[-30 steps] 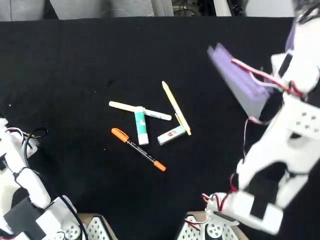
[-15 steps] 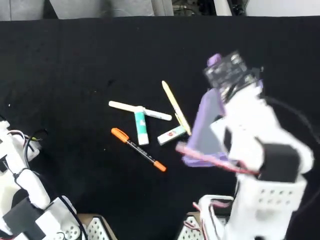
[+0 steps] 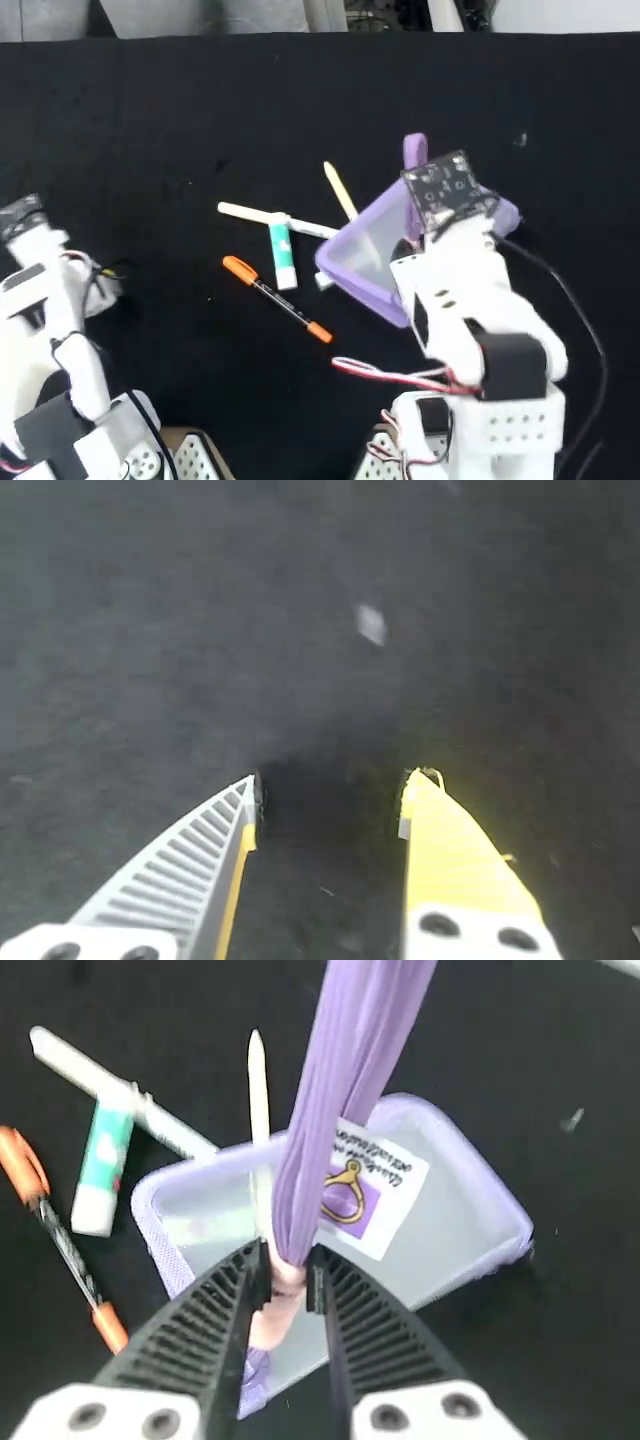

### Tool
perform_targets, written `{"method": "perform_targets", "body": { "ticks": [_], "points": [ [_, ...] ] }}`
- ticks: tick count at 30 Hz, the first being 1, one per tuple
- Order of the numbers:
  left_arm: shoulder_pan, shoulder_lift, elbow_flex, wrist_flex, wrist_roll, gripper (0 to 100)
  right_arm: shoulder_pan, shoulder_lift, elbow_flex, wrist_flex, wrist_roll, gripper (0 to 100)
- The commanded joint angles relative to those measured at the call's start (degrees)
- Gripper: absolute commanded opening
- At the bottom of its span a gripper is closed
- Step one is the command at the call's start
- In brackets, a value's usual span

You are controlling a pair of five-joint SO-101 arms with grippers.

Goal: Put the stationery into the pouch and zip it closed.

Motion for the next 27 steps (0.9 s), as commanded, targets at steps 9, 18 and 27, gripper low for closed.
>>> {"method": "perform_targets", "body": {
  "ticks": [9,18,27],
  "points": [
    [28.5,-1.6,-20.9,27.5,0.4,24,-14.7,-11.9,-0.3,-3.6,-1.1,1.1],
    [50.9,-1.6,-23.6,30.1,6.6,23,-14.6,-12.5,0.1,-6.7,-1.2,1.1],
    [61.6,-1.6,-23.4,24.3,16.1,23,-14.7,-12.6,3.2,-7.5,-1.6,1.1]
  ]
}}
